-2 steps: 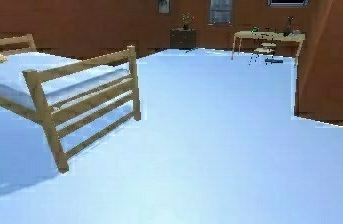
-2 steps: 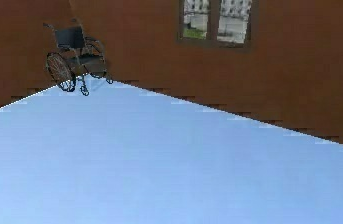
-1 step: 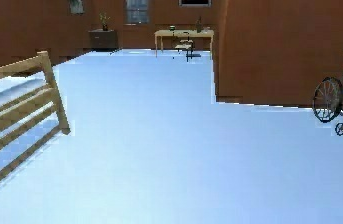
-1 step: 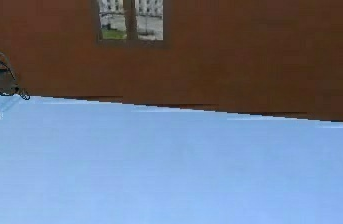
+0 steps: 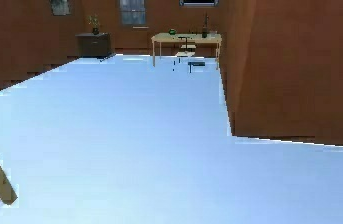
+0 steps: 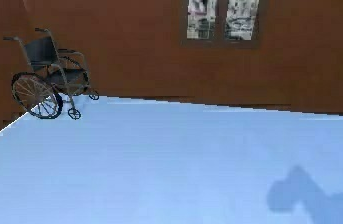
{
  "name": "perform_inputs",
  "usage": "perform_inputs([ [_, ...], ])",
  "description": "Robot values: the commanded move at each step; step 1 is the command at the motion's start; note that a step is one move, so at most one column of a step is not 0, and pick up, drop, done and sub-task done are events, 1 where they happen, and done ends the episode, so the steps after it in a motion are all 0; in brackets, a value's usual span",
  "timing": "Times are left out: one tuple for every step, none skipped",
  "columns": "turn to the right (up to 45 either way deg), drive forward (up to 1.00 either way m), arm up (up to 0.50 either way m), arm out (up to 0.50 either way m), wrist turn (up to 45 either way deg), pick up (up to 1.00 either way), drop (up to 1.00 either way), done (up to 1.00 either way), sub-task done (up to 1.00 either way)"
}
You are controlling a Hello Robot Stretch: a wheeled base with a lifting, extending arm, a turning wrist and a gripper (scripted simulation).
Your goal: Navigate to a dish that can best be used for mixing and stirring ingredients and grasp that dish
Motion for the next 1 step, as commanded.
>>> perform_inputs([
  [0.0,1.0,0.0,0.0,0.0,0.0,0.0,0.0,0.0],
])
